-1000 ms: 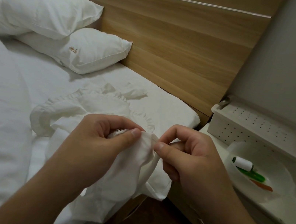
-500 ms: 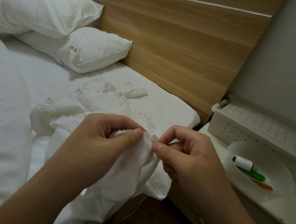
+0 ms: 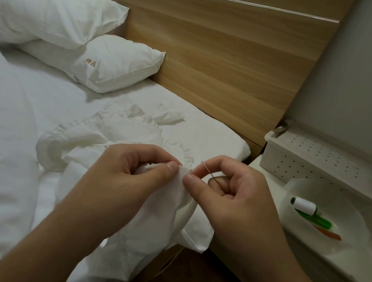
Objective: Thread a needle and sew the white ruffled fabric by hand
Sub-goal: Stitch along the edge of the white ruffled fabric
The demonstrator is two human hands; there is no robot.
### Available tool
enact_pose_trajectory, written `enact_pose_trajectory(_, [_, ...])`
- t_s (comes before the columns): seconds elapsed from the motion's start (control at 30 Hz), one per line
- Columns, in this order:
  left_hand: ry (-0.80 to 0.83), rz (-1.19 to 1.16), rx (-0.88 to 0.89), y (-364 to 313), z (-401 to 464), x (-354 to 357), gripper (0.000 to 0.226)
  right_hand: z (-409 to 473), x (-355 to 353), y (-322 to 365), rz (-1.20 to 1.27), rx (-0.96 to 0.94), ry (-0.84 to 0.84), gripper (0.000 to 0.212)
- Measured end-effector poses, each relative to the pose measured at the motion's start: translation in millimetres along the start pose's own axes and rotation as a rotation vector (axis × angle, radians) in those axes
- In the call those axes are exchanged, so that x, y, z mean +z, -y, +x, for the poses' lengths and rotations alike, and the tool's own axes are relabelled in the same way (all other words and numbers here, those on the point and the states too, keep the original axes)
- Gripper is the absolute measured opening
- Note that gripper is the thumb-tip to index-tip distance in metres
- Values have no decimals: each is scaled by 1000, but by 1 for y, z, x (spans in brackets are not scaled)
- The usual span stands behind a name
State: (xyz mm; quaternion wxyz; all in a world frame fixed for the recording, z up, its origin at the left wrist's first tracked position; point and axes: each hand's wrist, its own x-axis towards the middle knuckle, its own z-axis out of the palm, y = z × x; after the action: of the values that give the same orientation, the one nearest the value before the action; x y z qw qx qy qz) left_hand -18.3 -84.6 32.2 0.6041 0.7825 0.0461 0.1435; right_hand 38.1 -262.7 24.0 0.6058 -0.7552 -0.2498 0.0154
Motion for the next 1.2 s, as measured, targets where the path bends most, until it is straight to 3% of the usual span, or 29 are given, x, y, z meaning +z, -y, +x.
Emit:
enact_pose_trajectory(0.3, [101, -26, -67, -2, -1, 1, 12, 0, 0, -4, 57, 29, -13, 9])
enact_pose_trajectory(0.67, [65, -67, -43, 0, 0, -1, 8, 2, -6, -5, 56, 31, 29, 13])
enact_pose_trajectory(0.83, [40, -47, -52, 0, 0, -1, 9, 3, -14, 2, 192, 98, 62, 19])
enact_pose_trajectory(0.93, [43, -44, -60, 0, 0, -1, 9, 2, -11, 3, 133, 69, 88, 30])
enact_pose_trajectory(1.2, [49, -65, -73, 0, -1, -1, 13, 0, -6, 2, -8, -7, 30, 21])
